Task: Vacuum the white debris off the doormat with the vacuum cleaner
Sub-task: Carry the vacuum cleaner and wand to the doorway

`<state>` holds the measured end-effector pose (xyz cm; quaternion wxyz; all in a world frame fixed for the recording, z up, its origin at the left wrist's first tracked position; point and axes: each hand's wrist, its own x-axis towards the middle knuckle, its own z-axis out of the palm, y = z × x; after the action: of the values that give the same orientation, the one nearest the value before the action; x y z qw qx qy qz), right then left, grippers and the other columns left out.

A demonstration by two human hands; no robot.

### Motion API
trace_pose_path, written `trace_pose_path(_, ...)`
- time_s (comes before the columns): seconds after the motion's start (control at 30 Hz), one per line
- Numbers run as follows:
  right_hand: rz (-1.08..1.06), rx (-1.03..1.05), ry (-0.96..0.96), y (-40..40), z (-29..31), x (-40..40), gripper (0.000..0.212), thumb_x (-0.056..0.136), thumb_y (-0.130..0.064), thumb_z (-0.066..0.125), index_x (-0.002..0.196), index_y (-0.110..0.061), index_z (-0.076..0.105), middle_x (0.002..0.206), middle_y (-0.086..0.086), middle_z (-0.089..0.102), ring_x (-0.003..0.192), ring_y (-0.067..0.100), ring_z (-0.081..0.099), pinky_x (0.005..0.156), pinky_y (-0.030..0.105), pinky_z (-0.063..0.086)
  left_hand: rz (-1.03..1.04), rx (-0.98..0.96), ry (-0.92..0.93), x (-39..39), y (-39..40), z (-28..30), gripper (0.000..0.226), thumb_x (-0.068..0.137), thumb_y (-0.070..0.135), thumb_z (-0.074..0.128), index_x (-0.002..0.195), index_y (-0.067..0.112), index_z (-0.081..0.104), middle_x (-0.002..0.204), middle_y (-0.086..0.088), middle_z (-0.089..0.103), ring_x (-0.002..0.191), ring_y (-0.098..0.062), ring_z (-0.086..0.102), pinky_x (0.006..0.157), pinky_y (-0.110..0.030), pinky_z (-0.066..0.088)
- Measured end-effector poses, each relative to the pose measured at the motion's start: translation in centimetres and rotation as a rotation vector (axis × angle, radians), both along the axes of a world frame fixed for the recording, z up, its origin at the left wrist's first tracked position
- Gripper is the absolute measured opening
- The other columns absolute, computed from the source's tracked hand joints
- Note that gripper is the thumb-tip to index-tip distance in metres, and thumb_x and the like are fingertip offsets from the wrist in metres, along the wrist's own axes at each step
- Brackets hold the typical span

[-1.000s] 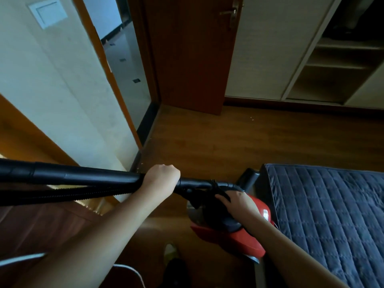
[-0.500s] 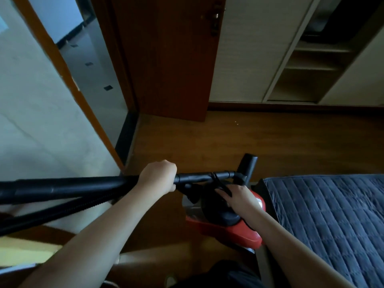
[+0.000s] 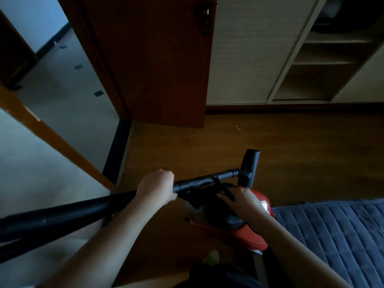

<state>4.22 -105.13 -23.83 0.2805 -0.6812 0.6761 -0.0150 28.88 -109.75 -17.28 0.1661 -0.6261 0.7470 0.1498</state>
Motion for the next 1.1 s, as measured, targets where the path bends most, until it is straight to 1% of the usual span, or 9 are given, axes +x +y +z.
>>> trace_pose_path(0.07,0.029,-0.018,0.008,-3.1,-0.3,-1.6,0.036,0.097,-0.050,0.051,0.114,-0.022,0.067,0.097,-0.006,0.070,0.075,0.008,0.065,0.063,0.023,0.053,-0.010,-0.033,-0.006,-1.4,-3.0,0.1,0.022,0.084,0.036,0.072,0.096,0.020,0.063,0.078,0.003,0.063,0.062,-0.012,0.062,0.052,-0.024,0.049)
trace_pose_path(0.13,0.008,-0.031,-0.016,-5.6,0.1,-3.0,0.034,0.097,-0.048,0.053,0.114,-0.023,0.068,0.100,-0.005,0.071,0.079,0.009,0.066,0.063,0.023,0.053,-0.033,-0.065,-0.023,-2.7,-5.7,0.4,0.022,0.083,0.037,0.073,0.095,0.021,0.063,0.078,0.004,0.062,0.062,-0.011,0.061,0.050,-0.023,0.047)
trace_pose_path(0.23,-0.041,-0.058,-0.046,-8.8,0.8,-4.7,0.034,0.095,-0.049,0.056,0.114,-0.023,0.069,0.103,-0.003,0.072,0.084,0.014,0.069,0.068,0.029,0.055,-0.057,-0.061,-0.019,-4.3,-9.7,0.6,0.022,0.083,0.038,0.073,0.095,0.021,0.065,0.079,0.004,0.063,0.064,-0.012,0.063,0.058,-0.027,0.056)
trace_pose_path(0.47,-0.114,-0.051,-0.003,-17.9,0.6,-8.9,0.035,0.095,-0.051,0.054,0.110,-0.023,0.070,0.095,-0.002,0.073,0.078,0.012,0.068,0.065,0.027,0.054,-0.100,-0.036,0.076,-7.9,-21.1,-0.5,0.021,0.080,0.038,0.075,0.091,0.023,0.066,0.078,0.006,0.063,0.067,-0.011,0.063,0.063,-0.028,0.058)
trace_pose_path(0.63,-0.223,-0.091,-0.004,-24.3,0.8,-11.5,0.033,0.096,-0.044,0.057,0.118,-0.022,0.067,0.098,-0.002,0.072,0.074,0.007,0.063,0.052,0.010,0.044,-0.181,-0.031,0.151,-11.6,-30.1,-1.5,0.020,0.080,0.034,0.076,0.092,0.022,0.067,0.082,0.004,0.064,0.071,-0.012,0.064,0.069,-0.032,0.060)
trace_pose_path(0.77,-0.336,-0.111,0.015,-28.2,1.2,-13.7,0.036,0.096,-0.047,0.056,0.118,-0.022,0.068,0.098,-0.002,0.073,0.079,0.010,0.069,0.060,0.017,0.050,-0.283,-0.049,0.162,-15.7,-36.3,-1.2,0.021,0.081,0.033,0.076,0.095,0.020,0.067,0.087,0.002,0.064,0.075,-0.014,0.064,0.070,-0.033,0.059)
trace_pose_path(0.9,-0.462,-0.136,0.045,-30.5,2.0,-16.7,0.034,0.095,-0.047,0.057,0.113,-0.021,0.069,0.093,-0.005,0.070,0.066,0.000,0.058,0.050,0.010,0.043,-0.395,-0.071,0.157,-20.5,-41.0,-0.2,0.022,0.084,0.036,0.072,0.098,0.021,0.064,0.088,0.003,0.063,0.076,-0.014,0.064,0.067,-0.031,0.058)
trace_pose_path(0.97,-0.523,-0.152,0.047,-31.2,2.0,-18.6,0.035,0.095,-0.048,0.056,0.113,-0.021,0.068,0.093,-0.007,0.069,0.067,-0.001,0.058,0.054,0.009,0.044,-0.440,-0.084,0.162,-23.2,-42.8,0.1,0.023,0.084,0.038,0.071,0.099,0.023,0.063,0.089,0.004,0.063,0.077,-0.014,0.063,0.065,-0.029,0.056)
trace_pose_path(1.1,-0.659,-0.166,0.069,-32.2,1.3,-23.3,0.038,0.093,-0.054,0.055,0.103,-0.022,0.071,0.089,-0.003,0.072,0.076,0.010,0.067,0.064,0.019,0.050,-0.534,-0.055,0.186,-29.2,-45.9,0.2,0.025,0.084,0.041,0.072,0.102,0.025,0.063,0.092,0.005,0.064,0.081,-0.014,0.062,0.062,-0.025,0.045)
